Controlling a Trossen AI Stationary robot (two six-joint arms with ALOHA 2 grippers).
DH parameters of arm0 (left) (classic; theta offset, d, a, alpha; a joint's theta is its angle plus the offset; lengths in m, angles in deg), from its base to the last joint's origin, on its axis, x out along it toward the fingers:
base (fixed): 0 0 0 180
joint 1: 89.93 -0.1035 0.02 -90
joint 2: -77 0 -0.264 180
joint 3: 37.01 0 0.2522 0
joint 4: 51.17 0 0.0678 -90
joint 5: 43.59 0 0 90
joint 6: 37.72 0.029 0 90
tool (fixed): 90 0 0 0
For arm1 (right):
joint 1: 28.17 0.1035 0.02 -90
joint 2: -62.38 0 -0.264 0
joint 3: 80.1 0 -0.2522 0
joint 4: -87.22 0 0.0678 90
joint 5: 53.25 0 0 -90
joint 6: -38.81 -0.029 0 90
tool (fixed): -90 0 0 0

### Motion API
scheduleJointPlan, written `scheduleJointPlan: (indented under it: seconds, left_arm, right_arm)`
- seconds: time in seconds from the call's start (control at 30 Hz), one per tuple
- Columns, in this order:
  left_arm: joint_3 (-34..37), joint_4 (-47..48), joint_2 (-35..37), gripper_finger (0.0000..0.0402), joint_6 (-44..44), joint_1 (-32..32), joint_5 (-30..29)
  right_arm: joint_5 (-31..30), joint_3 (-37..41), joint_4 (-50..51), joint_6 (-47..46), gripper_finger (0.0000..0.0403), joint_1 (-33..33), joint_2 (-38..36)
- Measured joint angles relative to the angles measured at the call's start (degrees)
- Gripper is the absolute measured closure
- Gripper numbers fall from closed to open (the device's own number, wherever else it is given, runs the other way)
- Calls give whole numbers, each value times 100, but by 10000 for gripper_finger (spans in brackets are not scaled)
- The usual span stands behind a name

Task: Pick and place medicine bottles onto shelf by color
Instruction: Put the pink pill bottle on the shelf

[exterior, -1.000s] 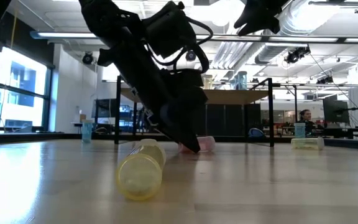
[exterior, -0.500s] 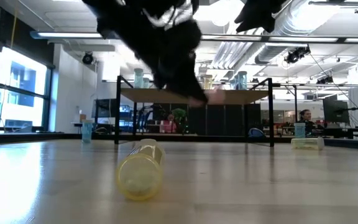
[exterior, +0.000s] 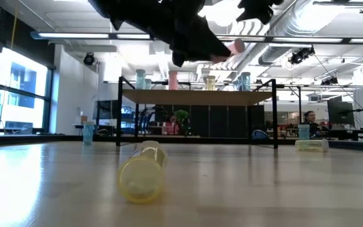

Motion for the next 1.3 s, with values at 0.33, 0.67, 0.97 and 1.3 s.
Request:
scheduleJointPlan:
  seconds: [0.33,0.67,0.97,1.3]
  left_arm:
    - [0,-745,0,318,280,-248,136]
    - [0,-1494,0,318,533,-304,440]
    - [-2,-1982,0,318,731,-308,387]
    - [-4,-2245,0,318,863,-308,370]
  right_arm:
    - [447,0,-113,857,206,496,0]
    - [-96,0,8,873,206,556,0]
    - [-82,0,118,440,206,554,0]
    - [-82,0,-18,331,206,554,3]
